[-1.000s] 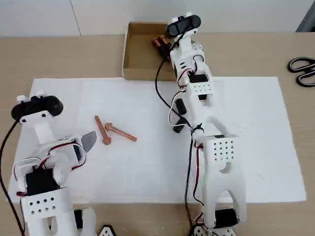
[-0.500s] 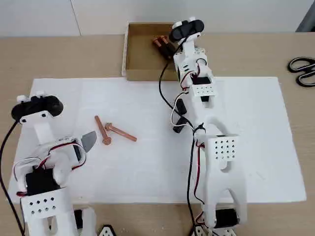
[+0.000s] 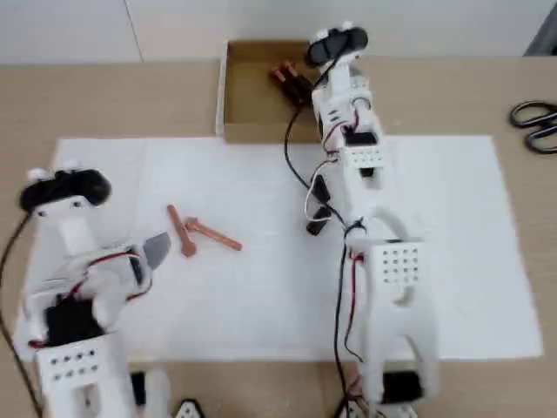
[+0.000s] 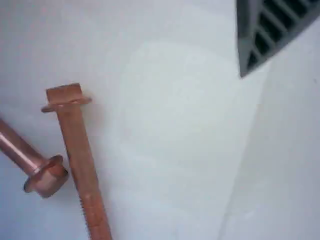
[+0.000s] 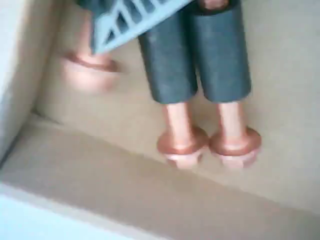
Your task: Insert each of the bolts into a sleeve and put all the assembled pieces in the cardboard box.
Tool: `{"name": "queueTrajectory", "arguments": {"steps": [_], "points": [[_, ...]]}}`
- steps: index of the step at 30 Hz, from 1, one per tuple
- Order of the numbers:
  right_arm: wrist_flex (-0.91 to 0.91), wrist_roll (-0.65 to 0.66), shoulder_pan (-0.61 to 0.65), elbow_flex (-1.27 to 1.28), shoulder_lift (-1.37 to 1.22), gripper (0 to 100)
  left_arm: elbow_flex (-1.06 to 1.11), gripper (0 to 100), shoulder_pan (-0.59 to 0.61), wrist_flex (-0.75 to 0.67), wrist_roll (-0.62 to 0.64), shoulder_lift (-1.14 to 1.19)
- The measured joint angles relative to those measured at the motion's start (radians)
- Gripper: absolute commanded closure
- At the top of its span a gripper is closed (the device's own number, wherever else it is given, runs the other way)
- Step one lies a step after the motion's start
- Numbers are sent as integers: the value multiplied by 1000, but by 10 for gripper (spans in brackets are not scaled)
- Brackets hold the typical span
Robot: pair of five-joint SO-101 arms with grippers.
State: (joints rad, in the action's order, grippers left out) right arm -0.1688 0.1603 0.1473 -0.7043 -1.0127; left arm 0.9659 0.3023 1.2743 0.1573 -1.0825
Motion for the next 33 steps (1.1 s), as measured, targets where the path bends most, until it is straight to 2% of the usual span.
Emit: {"name": "queueTrajectory", "arguments": {"steps": [7,10,16,25,33], "points": [[-6,3,2,-44,0,839,0,683,0,0,0,0],[-86,3,-2,-120,0,839,0,683,0,0,0,0],[-307,3,-12,-382,0,840,0,683,0,0,0,0],[-752,3,-14,-893,2,840,0,683,0,0,0,0],[-1069,3,-49,-934,91,840,0,683,0,0,0,0]]}}
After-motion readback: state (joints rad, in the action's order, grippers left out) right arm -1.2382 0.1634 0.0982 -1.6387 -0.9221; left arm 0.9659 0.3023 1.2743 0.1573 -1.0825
